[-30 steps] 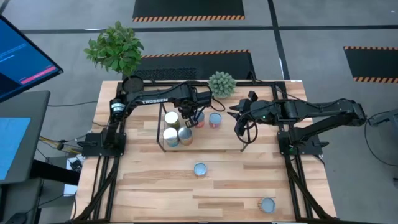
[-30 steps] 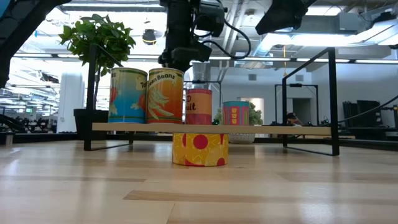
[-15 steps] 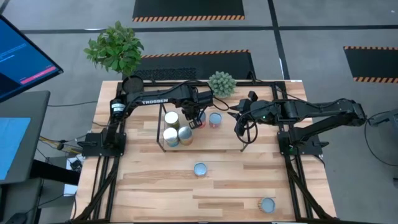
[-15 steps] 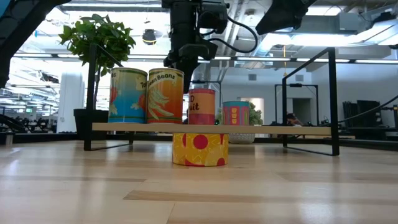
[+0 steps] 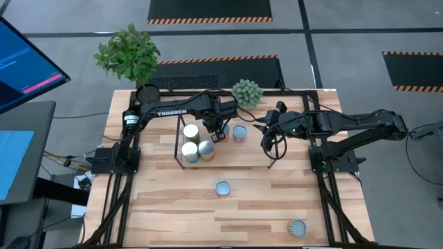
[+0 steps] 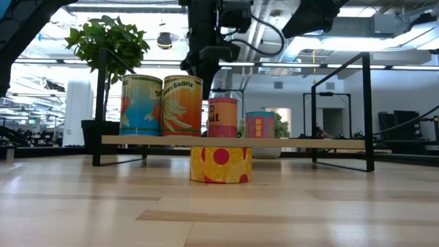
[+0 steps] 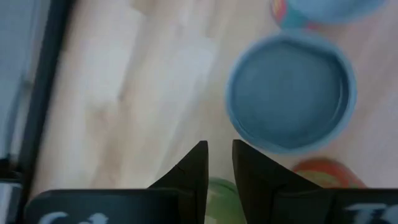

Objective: Pick and place cans onto a shelf
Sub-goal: Put the canned spicy black beans on the shelf

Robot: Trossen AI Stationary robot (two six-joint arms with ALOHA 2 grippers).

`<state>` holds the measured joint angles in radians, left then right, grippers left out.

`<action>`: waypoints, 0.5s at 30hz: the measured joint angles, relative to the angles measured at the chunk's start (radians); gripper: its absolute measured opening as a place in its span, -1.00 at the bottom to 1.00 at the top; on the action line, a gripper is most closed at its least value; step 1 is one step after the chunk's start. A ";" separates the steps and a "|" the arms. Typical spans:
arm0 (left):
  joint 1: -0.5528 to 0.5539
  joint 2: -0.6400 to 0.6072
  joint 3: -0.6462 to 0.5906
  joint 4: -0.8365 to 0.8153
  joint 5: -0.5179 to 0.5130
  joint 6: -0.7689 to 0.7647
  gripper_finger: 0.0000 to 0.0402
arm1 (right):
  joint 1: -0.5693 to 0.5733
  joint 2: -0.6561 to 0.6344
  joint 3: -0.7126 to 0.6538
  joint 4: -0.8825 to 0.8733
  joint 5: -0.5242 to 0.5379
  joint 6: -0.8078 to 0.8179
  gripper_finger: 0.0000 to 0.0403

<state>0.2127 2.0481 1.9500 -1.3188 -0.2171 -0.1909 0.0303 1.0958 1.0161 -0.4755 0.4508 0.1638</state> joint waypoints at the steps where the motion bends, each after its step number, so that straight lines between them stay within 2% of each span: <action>1: -0.001 -0.001 0.014 0.001 -0.017 0.002 -0.69 | 0.000 0.000 0.000 0.000 0.001 -0.005 -0.37; 4: -0.001 -0.001 0.066 -0.003 -0.076 0.012 -0.69 | 0.000 -0.007 0.000 -0.005 0.017 -0.014 -0.37; 7: -0.001 -0.003 0.122 -0.003 -0.080 0.013 -0.69 | 0.000 -0.023 0.000 -0.015 0.030 -0.014 -0.37; 10: -0.017 -0.003 0.162 -0.005 -0.027 0.013 -0.69 | 0.000 -0.046 0.000 -0.048 0.068 -0.014 -0.37; 15: -0.075 -0.003 0.218 -0.016 0.137 0.024 -0.69 | 0.000 -0.093 0.000 -0.140 0.134 0.031 -0.37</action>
<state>0.1377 2.0449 2.1682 -1.3345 -0.0805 -0.1672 0.0303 1.0032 1.0161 -0.6150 0.5848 0.1945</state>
